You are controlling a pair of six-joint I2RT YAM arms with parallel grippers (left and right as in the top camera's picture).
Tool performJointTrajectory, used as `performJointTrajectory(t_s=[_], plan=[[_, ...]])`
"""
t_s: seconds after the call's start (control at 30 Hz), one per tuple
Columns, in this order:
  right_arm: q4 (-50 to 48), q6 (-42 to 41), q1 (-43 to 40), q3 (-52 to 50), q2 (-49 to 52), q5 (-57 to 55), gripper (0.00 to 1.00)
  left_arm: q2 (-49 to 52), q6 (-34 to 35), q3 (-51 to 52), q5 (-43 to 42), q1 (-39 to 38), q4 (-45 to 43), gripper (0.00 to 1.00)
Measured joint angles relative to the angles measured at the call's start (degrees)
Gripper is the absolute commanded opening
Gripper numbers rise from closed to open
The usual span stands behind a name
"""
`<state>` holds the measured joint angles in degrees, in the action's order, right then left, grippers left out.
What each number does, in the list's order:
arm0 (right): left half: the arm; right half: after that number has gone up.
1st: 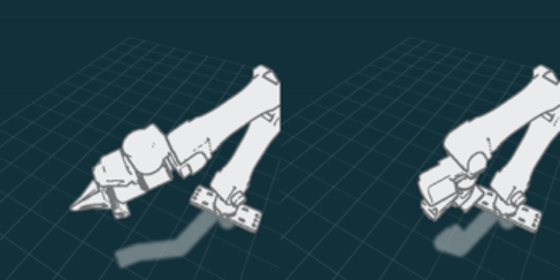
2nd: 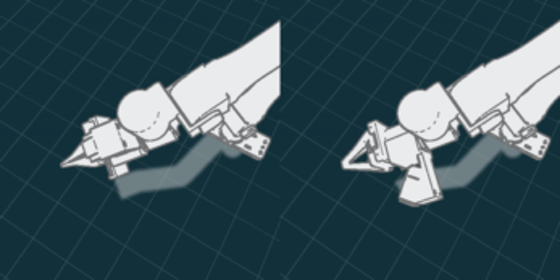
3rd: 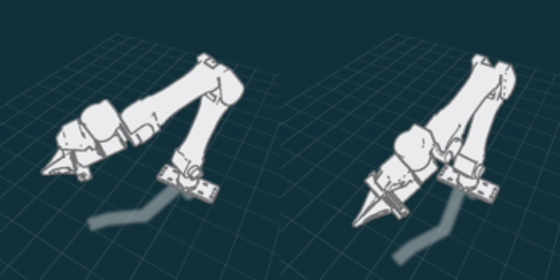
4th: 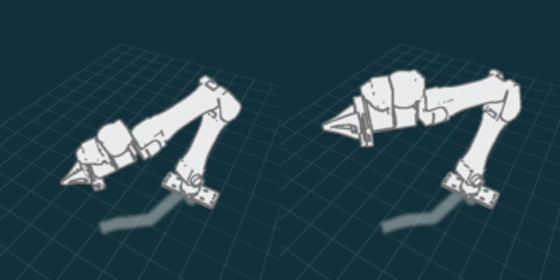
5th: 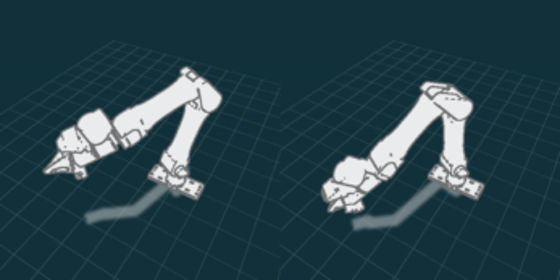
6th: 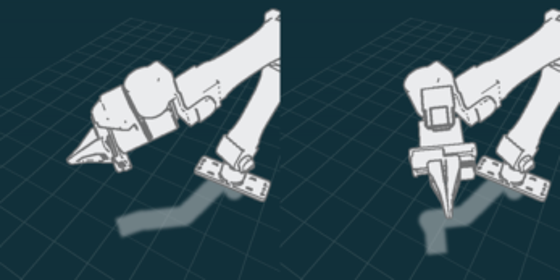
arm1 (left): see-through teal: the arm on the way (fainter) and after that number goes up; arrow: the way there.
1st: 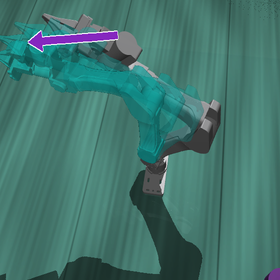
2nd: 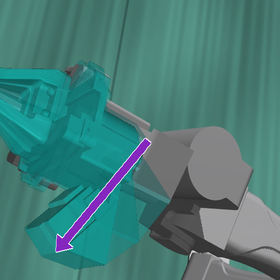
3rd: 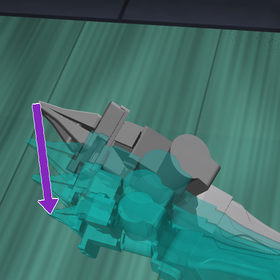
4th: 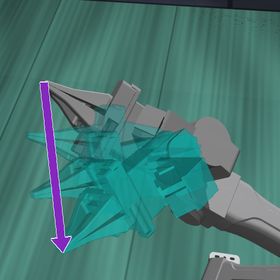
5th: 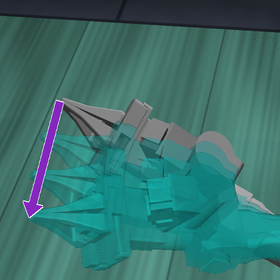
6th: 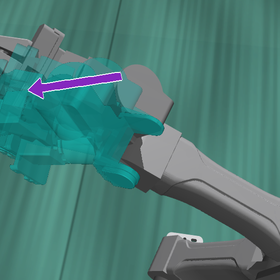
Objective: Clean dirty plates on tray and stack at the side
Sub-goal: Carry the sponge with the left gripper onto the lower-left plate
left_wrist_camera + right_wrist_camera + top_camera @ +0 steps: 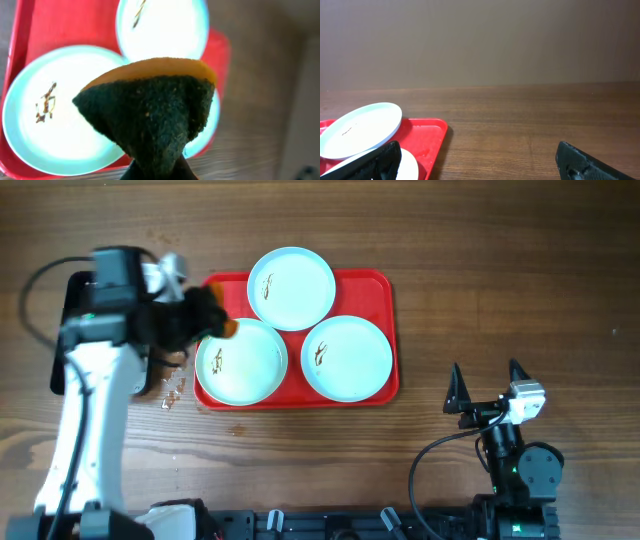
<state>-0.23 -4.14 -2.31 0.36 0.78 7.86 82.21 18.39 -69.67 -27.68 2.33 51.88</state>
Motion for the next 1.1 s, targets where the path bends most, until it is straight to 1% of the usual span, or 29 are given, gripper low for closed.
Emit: performJointTrajectory(t_s=[0.07, 0.17, 0.33, 0.57, 0.77, 0.97, 1.1], plan=[[0.00, -0.02, 0.00, 0.00, 0.00, 0.00, 1.00, 2.69, 1.01, 1.64, 4.94, -2.78, -0.74, 0.04], [0.00, 0.00, 0.00, 0.00, 0.00, 0.00, 1.00, 6.56, 1.95, 3.19, 9.68, -5.03, -1.14, 0.04], [0.00, -0.02, 0.00, 0.00, 0.00, 0.00, 1.00, 13.22, 2.47, 4.98, 13.57, -6.99, -2.73, 0.04], [0.00, -0.02, 0.00, 0.00, 0.00, 0.00, 1.00, 20.96, 2.58, 5.07, 14.84, -7.63, -6.56, 0.04], [0.00, 0.26, 0.00, 0.00, 0.00, -0.02, 1.00, 22.60, 2.58, 5.14, 15.08, -8.13, -8.28, 0.04], [0.04, 7.54, 0.00, 0.00, 0.00, -3.19, 1.00, 22.60, 2.47, 5.14, 15.28, -8.28, -8.50, 0.04], [-0.28, 9.44, 0.00, 0.00, 0.00, -3.74, 1.00, 22.60, 2.27, 5.14, 15.28, -8.28, -8.48, 0.04]])
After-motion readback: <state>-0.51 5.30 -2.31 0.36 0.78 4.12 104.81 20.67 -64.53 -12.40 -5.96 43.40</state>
